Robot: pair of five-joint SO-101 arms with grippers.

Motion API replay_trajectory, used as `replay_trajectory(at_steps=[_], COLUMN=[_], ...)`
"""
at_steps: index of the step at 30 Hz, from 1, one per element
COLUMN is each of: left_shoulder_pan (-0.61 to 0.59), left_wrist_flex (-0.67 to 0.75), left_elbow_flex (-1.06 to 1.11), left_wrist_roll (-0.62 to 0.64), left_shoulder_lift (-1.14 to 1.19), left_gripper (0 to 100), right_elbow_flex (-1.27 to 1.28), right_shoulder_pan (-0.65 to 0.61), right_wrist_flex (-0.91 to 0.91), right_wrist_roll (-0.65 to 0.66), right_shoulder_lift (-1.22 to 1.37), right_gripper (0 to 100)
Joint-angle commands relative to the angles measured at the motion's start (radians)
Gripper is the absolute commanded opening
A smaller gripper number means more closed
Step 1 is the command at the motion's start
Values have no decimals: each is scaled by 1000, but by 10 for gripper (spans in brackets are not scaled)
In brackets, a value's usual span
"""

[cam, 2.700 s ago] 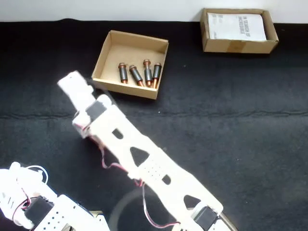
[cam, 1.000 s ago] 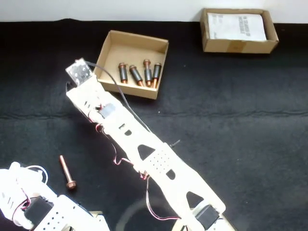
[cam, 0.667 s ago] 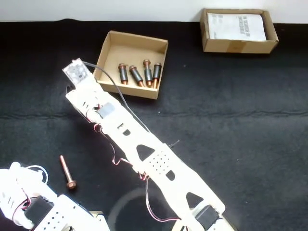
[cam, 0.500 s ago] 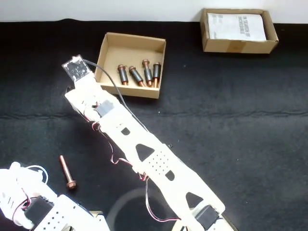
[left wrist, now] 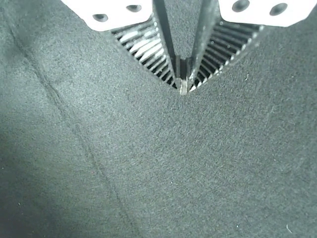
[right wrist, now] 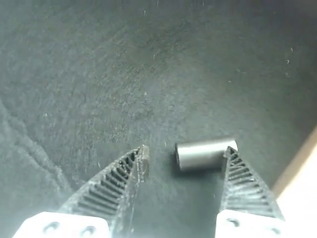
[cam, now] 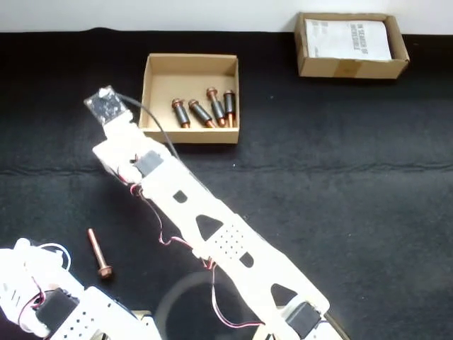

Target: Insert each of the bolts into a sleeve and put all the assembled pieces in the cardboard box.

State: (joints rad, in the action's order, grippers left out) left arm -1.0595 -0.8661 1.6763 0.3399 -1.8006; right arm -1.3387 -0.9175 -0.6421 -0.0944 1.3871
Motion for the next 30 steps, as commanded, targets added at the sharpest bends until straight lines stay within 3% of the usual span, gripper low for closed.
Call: replay_trajectory(at_steps=[1, 7, 13, 20, 30], left_shoulder_pan=[2, -16, -25, -45, -61], left_wrist_flex=[-2, 0, 2, 2, 2], left_elbow_flex=[19, 19, 19, 19, 19], left_wrist_roll=[-5, -5, -3, -2, -5], left_shoulder_lift=[-12, -12, -12, -12, -12], left_gripper=[10, 10, 10, 10, 10], right_elbow_flex=[39, 160, 162, 163, 162], right_shoulder_pan=[22, 45, 70, 19, -73], right_wrist_flex=[183, 490, 437, 240, 239], right_wrist_roll=[48, 204, 218, 218, 219], right_shoulder_lift=[-21, -16, -16, -13, -15], right_gripper=[224, 224, 224, 224, 224])
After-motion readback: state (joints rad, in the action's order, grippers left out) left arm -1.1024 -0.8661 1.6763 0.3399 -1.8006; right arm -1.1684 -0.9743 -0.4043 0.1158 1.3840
